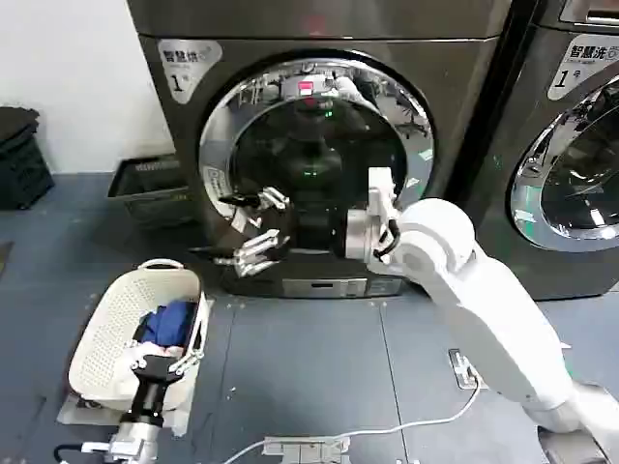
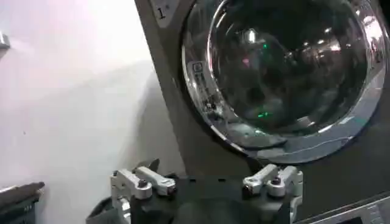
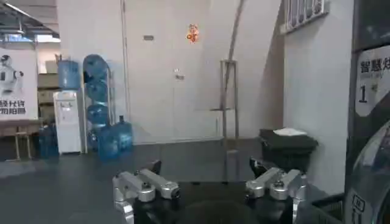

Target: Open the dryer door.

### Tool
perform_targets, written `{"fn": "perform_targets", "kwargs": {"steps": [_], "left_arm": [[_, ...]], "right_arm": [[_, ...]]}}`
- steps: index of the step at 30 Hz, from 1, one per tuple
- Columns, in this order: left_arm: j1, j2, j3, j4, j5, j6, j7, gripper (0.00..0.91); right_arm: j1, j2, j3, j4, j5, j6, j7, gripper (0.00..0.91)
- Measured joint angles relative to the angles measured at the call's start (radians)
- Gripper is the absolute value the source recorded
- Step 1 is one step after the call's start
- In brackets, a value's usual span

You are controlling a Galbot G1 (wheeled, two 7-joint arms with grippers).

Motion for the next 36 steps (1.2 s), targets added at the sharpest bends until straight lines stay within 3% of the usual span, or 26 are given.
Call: {"fn": "perform_targets", "kwargs": {"steps": [14, 26, 36], "left_arm": [[0.004, 0.002, -0.001, -0.011, -0.002, 0.0, -0.002, 0.907], [0.016, 0.002, -0.001, -0.04, -0.005, 0.001, -0.002, 0.907], [0.023, -0.001, 0.001, -0.052, -0.001, 0.001, -0.002, 0.907]], "right_arm": [[-0.134, -0.038, 0.105, -0.043, -0.175, 0.137, -0.019, 0.907], [-0.104, -0.004, 0.018, -0.148, -0.192, 0.211, 0.142, 0.907], [-0.038, 0.029, -0.066, -0.252, -0.213, 0.243, 0.154, 0.907]]}}
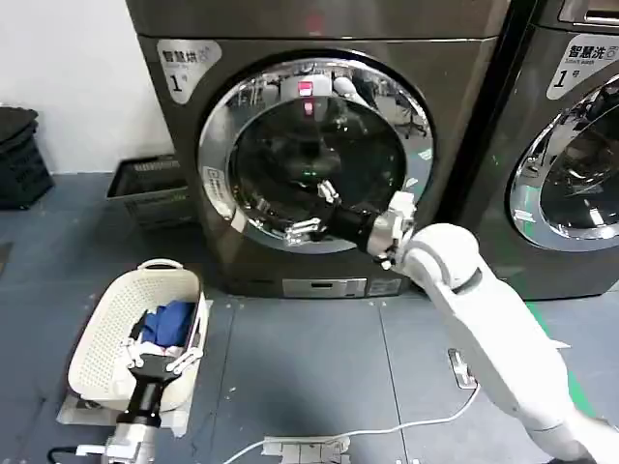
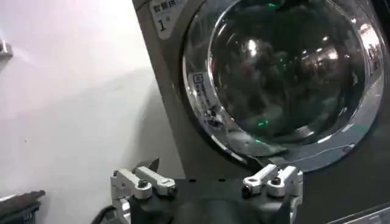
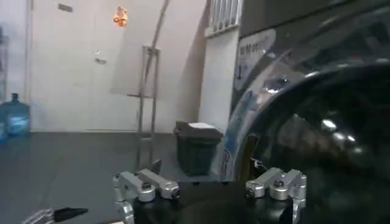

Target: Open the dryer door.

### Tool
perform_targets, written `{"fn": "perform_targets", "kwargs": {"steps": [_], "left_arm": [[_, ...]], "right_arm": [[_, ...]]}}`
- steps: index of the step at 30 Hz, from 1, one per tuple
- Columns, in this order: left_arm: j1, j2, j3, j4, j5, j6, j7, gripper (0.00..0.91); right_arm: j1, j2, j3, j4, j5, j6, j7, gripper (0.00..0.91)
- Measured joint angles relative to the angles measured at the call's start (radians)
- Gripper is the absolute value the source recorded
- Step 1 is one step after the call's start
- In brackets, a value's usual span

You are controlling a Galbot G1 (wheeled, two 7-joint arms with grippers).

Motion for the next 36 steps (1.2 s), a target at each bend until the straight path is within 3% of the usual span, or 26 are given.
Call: {"fn": "perform_targets", "kwargs": {"steps": [10, 36], "left_arm": [[0.007, 0.001, -0.001, -0.011, 0.001, 0.0, 0.0, 0.907], [0.012, -0.006, 0.001, -0.012, 0.007, -0.005, 0.0, 0.907]], "right_arm": [[0.043, 0.026, -0.042, -0.094, -0.01, 0.028, 0.0, 0.907], [0.126, 0.132, -0.154, -0.218, -0.021, 0.069, 0.093, 0.907]]}}
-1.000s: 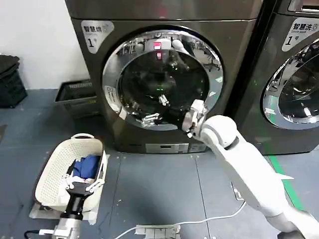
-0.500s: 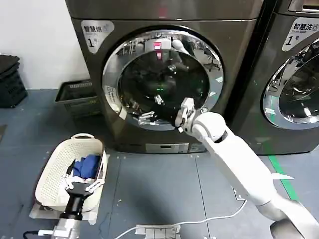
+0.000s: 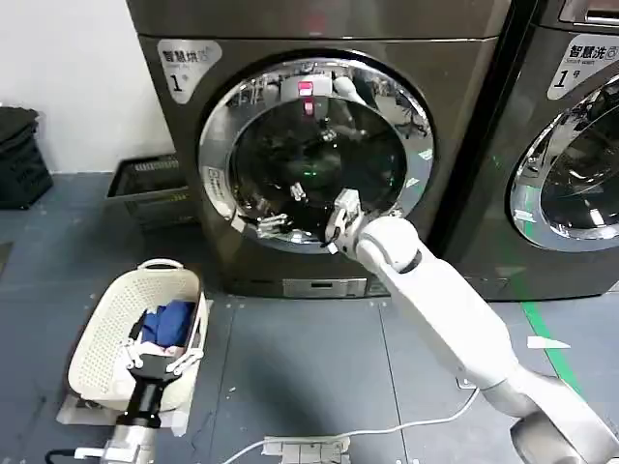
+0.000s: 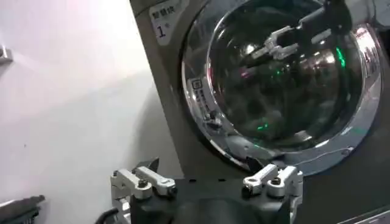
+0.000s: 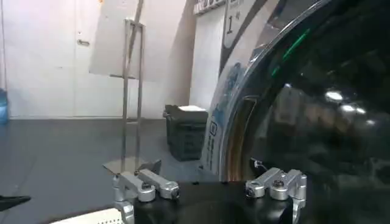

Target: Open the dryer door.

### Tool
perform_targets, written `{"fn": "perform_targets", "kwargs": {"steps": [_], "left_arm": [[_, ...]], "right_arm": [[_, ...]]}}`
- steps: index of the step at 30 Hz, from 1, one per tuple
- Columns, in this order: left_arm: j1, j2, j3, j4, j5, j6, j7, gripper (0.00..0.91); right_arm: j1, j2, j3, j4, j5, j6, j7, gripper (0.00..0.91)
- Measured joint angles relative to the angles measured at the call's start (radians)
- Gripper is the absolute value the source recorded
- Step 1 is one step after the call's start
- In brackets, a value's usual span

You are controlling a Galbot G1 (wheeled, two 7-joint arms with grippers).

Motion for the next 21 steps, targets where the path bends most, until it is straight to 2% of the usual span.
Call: {"fn": "perform_targets", "kwargs": {"steps": [21], "left_arm": [[0.003, -0.002, 0.002, -0.003, 0.002, -0.002, 0.0, 0.907]], "right_arm": [[0.045, 0.1, -0.03, -0.112, -0.03, 0.014, 0.044, 0.907]]}}
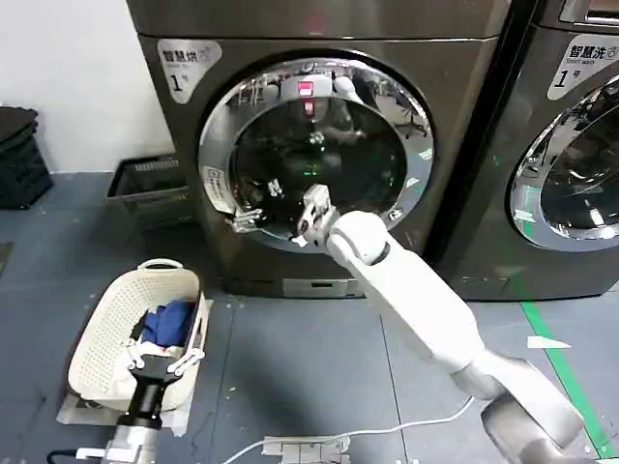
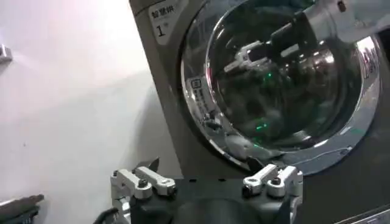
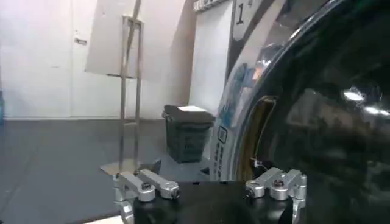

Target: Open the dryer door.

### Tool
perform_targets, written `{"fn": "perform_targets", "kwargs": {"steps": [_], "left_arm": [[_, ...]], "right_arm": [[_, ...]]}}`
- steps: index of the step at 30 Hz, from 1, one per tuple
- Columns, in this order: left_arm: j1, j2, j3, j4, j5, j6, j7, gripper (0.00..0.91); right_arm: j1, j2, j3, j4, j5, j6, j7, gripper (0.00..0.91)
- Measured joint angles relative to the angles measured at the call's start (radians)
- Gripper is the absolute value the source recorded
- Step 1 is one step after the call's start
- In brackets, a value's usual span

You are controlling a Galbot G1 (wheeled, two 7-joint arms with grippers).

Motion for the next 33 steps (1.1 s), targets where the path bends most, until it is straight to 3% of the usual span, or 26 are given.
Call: {"fn": "perform_targets", "kwargs": {"steps": [33], "left_arm": [[0.023, -0.002, 0.002, -0.017, 0.002, -0.008, 0.0, 0.907]], "right_arm": [[0.051, 0.086, -0.027, -0.129, -0.027, 0.028, 0.011, 0.907]]}}
